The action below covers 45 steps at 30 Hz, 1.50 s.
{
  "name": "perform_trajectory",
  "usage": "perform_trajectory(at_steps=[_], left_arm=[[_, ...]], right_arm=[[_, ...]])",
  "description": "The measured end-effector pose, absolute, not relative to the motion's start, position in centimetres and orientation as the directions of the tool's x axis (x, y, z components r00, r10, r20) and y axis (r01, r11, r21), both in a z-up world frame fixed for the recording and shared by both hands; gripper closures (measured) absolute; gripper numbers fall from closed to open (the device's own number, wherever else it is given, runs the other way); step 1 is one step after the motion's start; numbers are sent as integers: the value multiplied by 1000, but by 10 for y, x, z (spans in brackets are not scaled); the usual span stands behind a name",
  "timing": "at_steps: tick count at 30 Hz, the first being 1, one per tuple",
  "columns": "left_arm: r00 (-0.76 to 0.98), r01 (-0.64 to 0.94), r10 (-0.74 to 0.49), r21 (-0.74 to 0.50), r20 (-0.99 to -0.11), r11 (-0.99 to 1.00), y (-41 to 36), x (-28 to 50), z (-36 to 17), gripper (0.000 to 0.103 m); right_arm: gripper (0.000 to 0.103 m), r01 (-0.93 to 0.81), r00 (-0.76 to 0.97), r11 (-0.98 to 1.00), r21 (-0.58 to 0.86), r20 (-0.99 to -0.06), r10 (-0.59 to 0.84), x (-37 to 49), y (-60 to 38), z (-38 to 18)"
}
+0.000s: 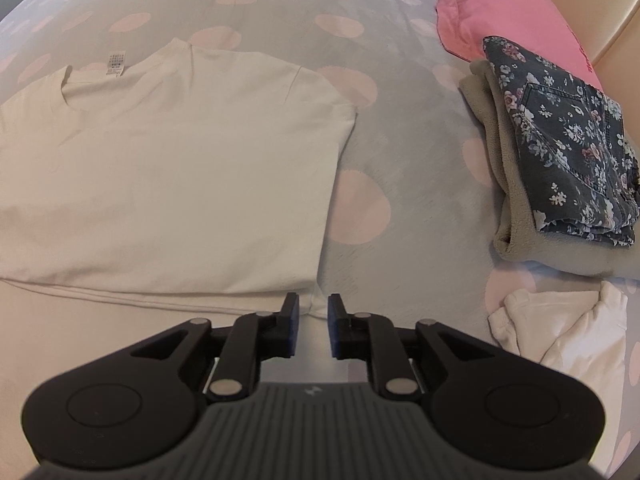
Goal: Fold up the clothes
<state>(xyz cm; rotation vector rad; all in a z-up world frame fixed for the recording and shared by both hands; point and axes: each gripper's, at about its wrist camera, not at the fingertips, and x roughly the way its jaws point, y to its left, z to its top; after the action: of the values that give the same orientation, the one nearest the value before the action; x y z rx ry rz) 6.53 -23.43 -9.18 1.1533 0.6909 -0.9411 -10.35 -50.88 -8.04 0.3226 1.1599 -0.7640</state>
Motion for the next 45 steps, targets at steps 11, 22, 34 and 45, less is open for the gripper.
perform_trajectory(at_steps=[11,22,34,45], left_arm=[[494,869,-253,471,-832,149,-237,69,-81,101],[493,859,-76,470,-867,204,-223,92,-104,103],[386,868,-177,292,-905,401,-204,118,-62,103],[421,849,-290,261,-859,460,-208,111,-29,103]], right_arm=[[84,662,198,734,-152,-909,-367,-86,-501,-82],[80,647,172,743,-171,-916,-361,-75,-498,-91],[79,686,231,717,-125,-897,-377,-81,-500,-67],[74,705,341,708,-40,-856,-388,-95,-483,-38]])
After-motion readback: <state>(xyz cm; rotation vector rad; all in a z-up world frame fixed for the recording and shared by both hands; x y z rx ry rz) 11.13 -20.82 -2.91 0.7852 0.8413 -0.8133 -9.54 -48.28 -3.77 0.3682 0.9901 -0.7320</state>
